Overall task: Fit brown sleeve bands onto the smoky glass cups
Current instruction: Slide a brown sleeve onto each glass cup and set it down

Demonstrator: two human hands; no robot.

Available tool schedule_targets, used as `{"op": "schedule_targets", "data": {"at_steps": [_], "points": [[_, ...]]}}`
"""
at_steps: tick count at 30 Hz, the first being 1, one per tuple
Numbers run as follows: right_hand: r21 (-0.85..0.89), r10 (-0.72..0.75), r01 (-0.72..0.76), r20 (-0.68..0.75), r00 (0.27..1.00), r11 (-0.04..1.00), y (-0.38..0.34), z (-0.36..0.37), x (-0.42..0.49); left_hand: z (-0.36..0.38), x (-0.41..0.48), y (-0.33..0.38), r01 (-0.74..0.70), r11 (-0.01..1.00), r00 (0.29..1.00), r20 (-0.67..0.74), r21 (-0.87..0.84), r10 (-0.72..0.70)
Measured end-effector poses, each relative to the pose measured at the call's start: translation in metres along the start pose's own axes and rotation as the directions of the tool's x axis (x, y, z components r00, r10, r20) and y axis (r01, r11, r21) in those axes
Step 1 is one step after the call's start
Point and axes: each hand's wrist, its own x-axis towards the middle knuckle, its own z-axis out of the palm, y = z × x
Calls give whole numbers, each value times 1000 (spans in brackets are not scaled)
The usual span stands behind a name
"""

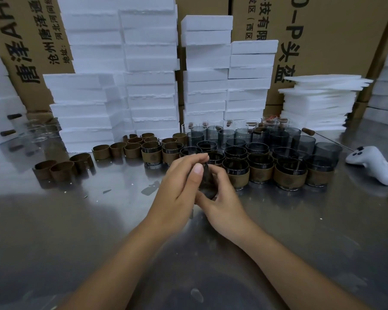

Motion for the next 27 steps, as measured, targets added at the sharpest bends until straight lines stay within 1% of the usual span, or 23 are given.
{"op": "schedule_targets", "data": {"at_steps": [3,9,13,17,22,24,27], "points": [[32,25,-24,-21,999,999,1,-1,1,1,-1,2,-27,999,1000,-2,-18,27],[127,135,-121,-109,985,985,0,-4,5,2,-2,1,-39,998,999,0,-41,39],[124,171,-152,-164,972,981,-1,-7,6,1,0,-2,-22,999,999,-25,-26,21],[143,186,-159,-204,961,977,-1,-8,7,0,1,-8,25,1000,998,-53,-8,-25],[135,175,-150,-194,965,979,-4,-8,6,-2,2,-15,94,995,994,-67,30,-92],[132,167,-146,-172,971,981,-6,-7,5,-3,2,-17,124,992,991,-62,16,-122],[125,161,-145,-126,979,981,-8,-7,3,-3,2,-17,127,992,990,-59,-11,-127]]}}
